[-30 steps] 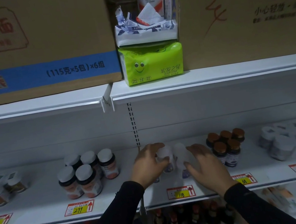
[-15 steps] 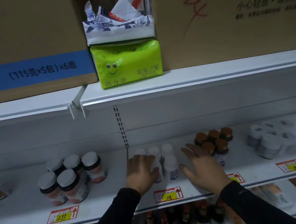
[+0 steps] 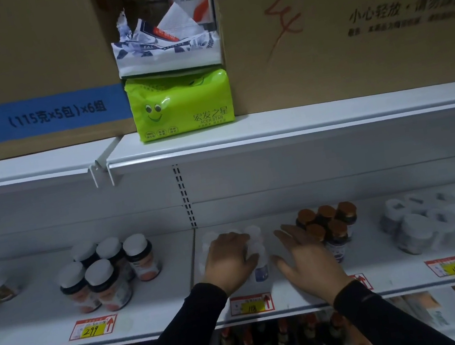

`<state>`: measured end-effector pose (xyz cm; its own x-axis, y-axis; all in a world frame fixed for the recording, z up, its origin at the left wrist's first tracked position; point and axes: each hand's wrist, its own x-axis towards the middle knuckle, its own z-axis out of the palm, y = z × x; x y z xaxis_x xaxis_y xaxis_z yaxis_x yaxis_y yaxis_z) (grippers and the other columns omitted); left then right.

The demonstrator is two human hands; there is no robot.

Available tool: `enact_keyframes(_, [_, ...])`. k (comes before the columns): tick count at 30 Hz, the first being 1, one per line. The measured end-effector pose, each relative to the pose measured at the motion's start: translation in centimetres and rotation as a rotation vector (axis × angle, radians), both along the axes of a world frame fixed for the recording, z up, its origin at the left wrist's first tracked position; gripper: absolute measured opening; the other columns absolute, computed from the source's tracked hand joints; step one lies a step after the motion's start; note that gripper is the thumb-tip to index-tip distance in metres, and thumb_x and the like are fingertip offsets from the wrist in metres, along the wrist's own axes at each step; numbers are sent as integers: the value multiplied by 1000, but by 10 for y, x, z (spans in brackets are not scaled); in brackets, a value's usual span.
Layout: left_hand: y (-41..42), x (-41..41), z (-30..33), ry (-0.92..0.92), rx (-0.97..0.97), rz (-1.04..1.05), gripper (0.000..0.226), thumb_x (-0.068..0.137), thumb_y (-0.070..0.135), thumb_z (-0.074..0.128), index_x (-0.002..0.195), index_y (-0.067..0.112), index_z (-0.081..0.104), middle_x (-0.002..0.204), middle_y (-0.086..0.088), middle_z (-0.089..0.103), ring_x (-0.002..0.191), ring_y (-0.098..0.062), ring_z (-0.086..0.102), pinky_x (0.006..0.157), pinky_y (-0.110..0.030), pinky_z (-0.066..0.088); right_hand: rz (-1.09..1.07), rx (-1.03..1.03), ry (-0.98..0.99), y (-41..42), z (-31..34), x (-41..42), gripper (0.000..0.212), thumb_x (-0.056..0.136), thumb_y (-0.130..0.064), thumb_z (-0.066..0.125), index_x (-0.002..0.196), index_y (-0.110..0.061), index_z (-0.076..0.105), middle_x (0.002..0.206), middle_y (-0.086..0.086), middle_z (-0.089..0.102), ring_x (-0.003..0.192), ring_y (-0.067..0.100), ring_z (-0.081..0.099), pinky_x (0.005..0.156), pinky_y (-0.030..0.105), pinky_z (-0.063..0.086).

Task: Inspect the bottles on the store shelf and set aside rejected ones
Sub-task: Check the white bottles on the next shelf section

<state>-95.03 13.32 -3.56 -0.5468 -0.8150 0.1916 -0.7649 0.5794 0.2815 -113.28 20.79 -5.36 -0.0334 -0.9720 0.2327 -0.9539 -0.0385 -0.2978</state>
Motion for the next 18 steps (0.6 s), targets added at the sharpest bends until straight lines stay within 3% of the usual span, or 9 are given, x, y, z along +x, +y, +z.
enact_keyframes(4, [2, -16, -9, -226, 1, 32, 50, 94, 49, 48, 135, 20, 50, 128, -3, 58, 118, -26, 49, 99, -35, 34, 27, -6, -14, 4, 2, -5, 59, 94, -45, 51, 143, -14, 46, 148, 9, 45, 136, 26, 42, 109, 32, 35])
enact_keyframes(6, [4, -19, -12, -214, 1, 56, 48, 96, 47, 47, 136, 22, 48, 127, -3, 58, 117, -25, 49, 99, -34, 34, 41, -15, -20, 7, 1, -8, 58, 94, -44, 51, 144, -14, 45, 148, 9, 45, 137, 26, 42, 109, 31, 35])
enact_keyframes(12, [16, -21, 9, 225, 105, 167, 50, 90, 34, 63, 136, 17, 53, 132, -5, 58, 120, -23, 50, 98, -27, 35, 101, -30, -53, 10, -1, -15, 59, 95, -46, 50, 144, -15, 42, 146, 7, 46, 134, 23, 44, 107, 31, 37])
enact_keyframes(16, [23, -20, 33, 511, 174, 215, 45, 83, 27, 71, 127, 23, 59, 120, 2, 60, 103, -9, 56, 80, -14, 39, 143, -65, -119, 10, 3, -12, 66, 93, -55, 49, 147, -19, 36, 144, 4, 47, 129, 20, 46, 102, 26, 39])
enact_keyframes(18, [26, -20, 39, 583, 194, 219, 39, 81, 28, 71, 118, 27, 61, 113, 3, 63, 98, -9, 60, 80, -20, 50, 171, -65, -191, 12, 8, -5, 74, 90, -59, 52, 149, -21, 30, 145, 1, 46, 130, 17, 46, 100, 23, 38])
